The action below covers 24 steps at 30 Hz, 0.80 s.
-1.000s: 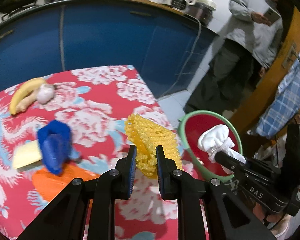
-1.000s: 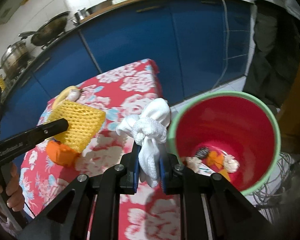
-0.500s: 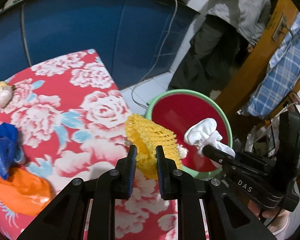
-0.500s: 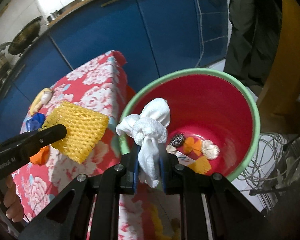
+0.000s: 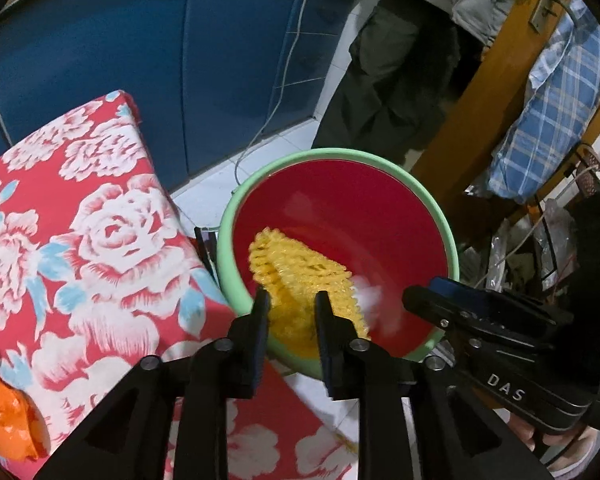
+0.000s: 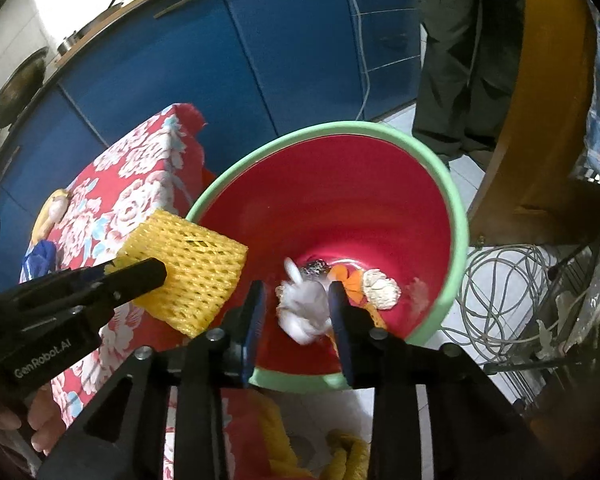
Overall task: Collect trash
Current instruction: 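Open both tools to drop the foam mesh and white cloth into the bucket, then move both open tools back from the bucket to the table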
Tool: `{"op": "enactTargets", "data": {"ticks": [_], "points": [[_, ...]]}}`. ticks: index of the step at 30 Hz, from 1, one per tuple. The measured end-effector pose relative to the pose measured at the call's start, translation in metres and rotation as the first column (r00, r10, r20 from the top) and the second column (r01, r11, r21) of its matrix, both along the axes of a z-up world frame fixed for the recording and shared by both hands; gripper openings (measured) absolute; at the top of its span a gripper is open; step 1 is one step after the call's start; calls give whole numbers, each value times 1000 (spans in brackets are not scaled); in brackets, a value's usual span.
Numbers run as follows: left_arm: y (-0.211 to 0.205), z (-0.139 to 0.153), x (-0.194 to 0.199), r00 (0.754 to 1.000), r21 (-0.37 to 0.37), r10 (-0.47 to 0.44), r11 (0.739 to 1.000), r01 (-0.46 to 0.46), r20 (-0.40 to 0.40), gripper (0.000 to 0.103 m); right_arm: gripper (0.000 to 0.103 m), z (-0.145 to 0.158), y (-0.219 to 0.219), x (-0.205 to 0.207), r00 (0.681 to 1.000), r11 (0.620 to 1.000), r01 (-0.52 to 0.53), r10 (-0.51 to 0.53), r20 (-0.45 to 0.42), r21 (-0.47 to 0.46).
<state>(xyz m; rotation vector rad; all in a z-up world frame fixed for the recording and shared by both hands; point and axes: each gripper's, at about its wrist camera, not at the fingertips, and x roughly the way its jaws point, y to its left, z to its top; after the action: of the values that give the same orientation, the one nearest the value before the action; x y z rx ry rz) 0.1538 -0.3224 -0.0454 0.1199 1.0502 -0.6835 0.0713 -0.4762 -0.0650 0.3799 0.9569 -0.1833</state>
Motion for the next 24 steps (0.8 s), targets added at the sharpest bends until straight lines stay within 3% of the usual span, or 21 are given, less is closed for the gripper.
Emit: {"op": "enactTargets", "data": {"ticks": [2, 4, 13, 24], "points": [[-2, 0, 1, 1000, 6, 3, 1000, -3, 4, 41, 41, 1, -3, -1, 1000, 1000, 10, -10, 2, -5], [-1, 2, 0, 1000, 4, 8, 1000, -8, 13, 45, 41, 3, -5, -2, 1000, 1000, 13, -13, 5, -8], [27, 15, 1, 998, 2, 59, 998, -59, 30, 46, 42, 15, 10, -2, 1000, 1000, -22, 22, 22, -9], [108, 37, 1, 970, -5, 235, 972, -235, 61, 46, 46, 32, 64, 6, 987, 989, -150, 149, 63, 12]]}}
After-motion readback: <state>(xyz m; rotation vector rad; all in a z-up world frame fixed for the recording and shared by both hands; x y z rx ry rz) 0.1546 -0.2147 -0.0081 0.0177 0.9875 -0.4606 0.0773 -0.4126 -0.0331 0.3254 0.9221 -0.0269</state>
